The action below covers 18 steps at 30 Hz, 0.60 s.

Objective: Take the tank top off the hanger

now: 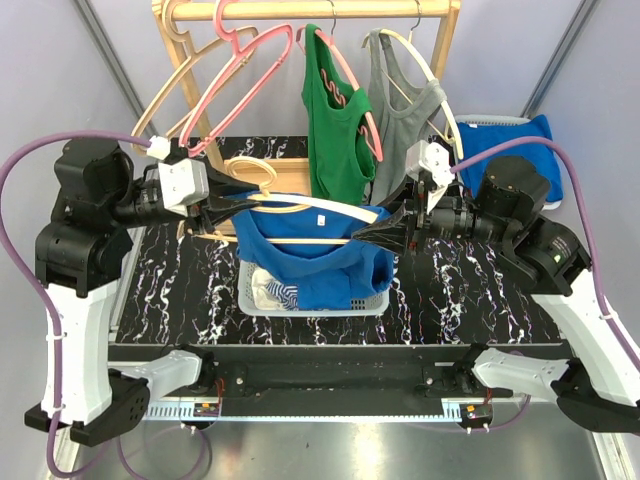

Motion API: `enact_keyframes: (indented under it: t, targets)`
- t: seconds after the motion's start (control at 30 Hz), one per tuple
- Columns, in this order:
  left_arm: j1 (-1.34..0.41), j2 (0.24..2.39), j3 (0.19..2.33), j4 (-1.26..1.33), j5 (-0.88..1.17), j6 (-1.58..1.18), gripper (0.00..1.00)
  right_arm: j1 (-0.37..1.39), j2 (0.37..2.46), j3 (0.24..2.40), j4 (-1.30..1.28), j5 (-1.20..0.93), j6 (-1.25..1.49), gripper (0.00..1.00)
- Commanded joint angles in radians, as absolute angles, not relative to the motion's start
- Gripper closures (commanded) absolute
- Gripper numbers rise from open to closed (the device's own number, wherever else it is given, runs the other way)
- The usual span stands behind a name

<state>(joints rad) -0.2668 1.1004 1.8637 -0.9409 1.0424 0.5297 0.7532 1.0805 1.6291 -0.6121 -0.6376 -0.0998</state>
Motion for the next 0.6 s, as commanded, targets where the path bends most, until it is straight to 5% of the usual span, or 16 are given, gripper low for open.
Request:
enact_keyframes:
  t: [0.0,0.23,0.43,0.57]
  targets:
    - [-0.270,1.124,1.921,-1.092,1.109,0.613,0.80,0.753,1.069,1.657,-0.485,-0.606,-0.107,0.98]
    - [-0.270,1.089,1.881,-1.094,1.094,0.620,0.76,0.753,1.052,1.565,-0.327,-0.511,-0.110,1.00]
    - [-0.270,1.060,1.847,-1.094,1.059,0.615,0.46,0.753,1.051,1.563,-0.299,-0.471,-0.121,1.00]
    - [-0.270,1.049,1.832,-1.094,1.032,0.623,0.42,0.753,1.032,1.556,-0.301,-0.442,-0.136,1.00]
